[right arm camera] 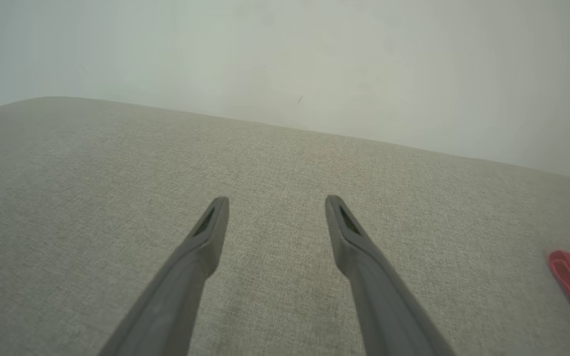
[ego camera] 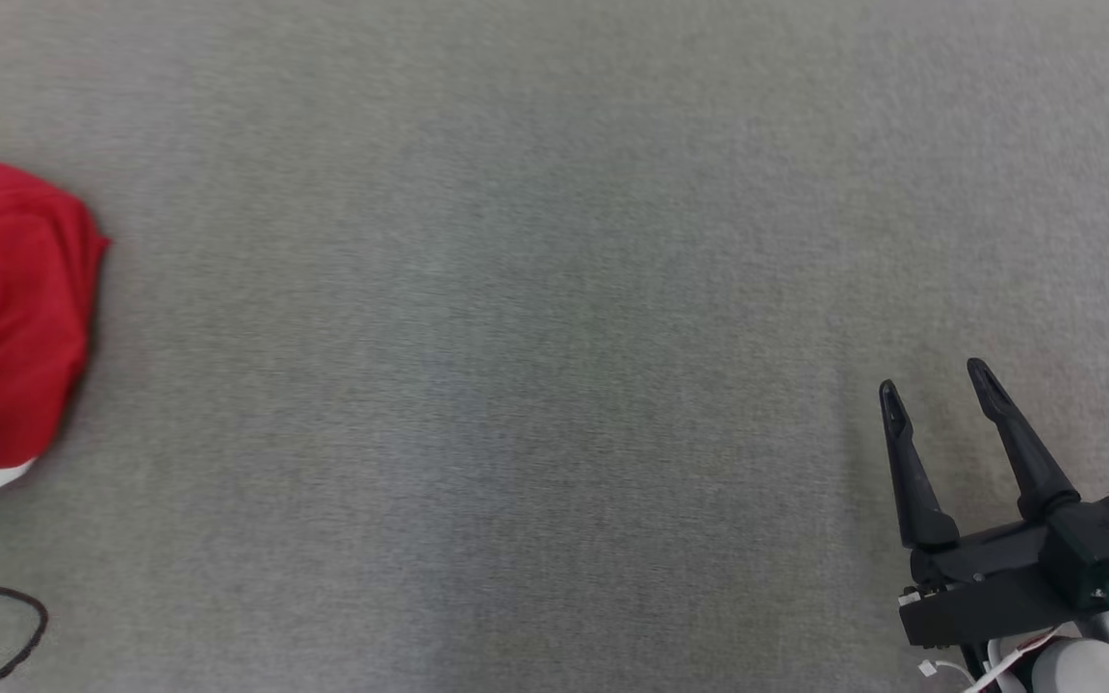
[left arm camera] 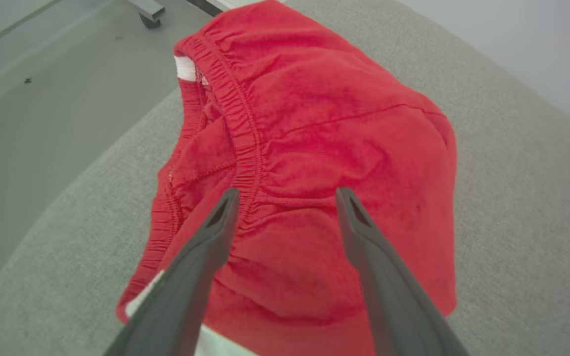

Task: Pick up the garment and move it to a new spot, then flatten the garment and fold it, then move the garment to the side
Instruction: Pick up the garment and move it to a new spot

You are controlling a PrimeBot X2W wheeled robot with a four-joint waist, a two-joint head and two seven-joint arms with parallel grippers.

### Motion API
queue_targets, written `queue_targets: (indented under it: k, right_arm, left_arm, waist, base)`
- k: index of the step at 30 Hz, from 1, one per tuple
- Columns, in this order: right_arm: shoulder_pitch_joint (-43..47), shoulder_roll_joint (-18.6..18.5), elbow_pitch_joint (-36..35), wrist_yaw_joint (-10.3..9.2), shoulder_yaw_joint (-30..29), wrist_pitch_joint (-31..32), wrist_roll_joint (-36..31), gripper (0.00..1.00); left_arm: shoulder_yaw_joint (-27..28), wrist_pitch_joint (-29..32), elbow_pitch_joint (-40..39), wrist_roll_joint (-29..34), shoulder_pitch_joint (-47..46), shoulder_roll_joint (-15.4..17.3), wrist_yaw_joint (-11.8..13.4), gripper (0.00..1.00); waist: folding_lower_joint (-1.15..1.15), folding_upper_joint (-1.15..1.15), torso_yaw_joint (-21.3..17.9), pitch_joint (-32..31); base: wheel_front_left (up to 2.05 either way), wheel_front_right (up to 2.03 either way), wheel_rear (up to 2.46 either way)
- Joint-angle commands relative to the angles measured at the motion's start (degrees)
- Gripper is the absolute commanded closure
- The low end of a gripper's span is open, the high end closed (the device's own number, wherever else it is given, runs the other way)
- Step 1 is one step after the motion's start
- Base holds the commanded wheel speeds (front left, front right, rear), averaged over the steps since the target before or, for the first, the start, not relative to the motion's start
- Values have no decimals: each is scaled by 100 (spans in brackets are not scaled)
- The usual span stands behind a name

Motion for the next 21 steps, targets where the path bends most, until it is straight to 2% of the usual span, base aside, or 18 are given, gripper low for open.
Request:
queue_targets:
  k: [1, 7, 10, 12, 13, 14, 16, 21]
  right_arm:
    - [-79, 20, -18, -13, 6, -44, -25, 0]
    - [-89, 74, 39, -13, 26, -110, -28, 0]
    - [-99, 101, 84, -13, 23, -135, -17, 0]
    - [-94, 126, 117, -13, -1, -154, -23, 0]
    - [-94, 126, 117, -13, -1, -154, -23, 0]
    - [-80, 148, 157, -13, -19, -168, -9, 0]
    - [-64, 174, 194, -13, -11, -198, -2, 0]
    - [-50, 239, 305, -13, 18, -251, 28, 0]
  left_arm:
    - [89, 274, 52, -117, -72, 40, 140, 0]
    - [310, 1378, -30, -483, 85, 46, 713, 0]
    - [323, 1914, -98, -600, 296, -69, 1043, 0]
    - [236, 2330, -170, -628, 512, -130, 1198, 0]
    - [236, 2330, -170, -628, 512, -130, 1198, 0]
    - [188, 2629, -363, -701, 663, -176, 1249, 100]
    - [225, 2711, -680, -722, 739, -172, 1258, 100]
    - [459, 2454, -1464, -882, 751, -84, 1106, 100]
  waist:
    - [-2, -1, -412, 409]
    - [-2, -1, -567, 498]
    - [-2, -1, -601, 452]
    - [-2, -1, -602, 387]
    - [-2, -1, -602, 387]
    - [-2, -1, -585, 302]
    - [-2, -1, -563, 202]
    - [-2, -1, -508, -131]
  base:
    - [0, 0, 0]
    - [0, 0, 0]
    - [0, 0, 0]
    - [0, 0, 0]
    - [0, 0, 0]
    - [0, 0, 0]
    - [0, 0, 0]
    - [0, 0, 0]
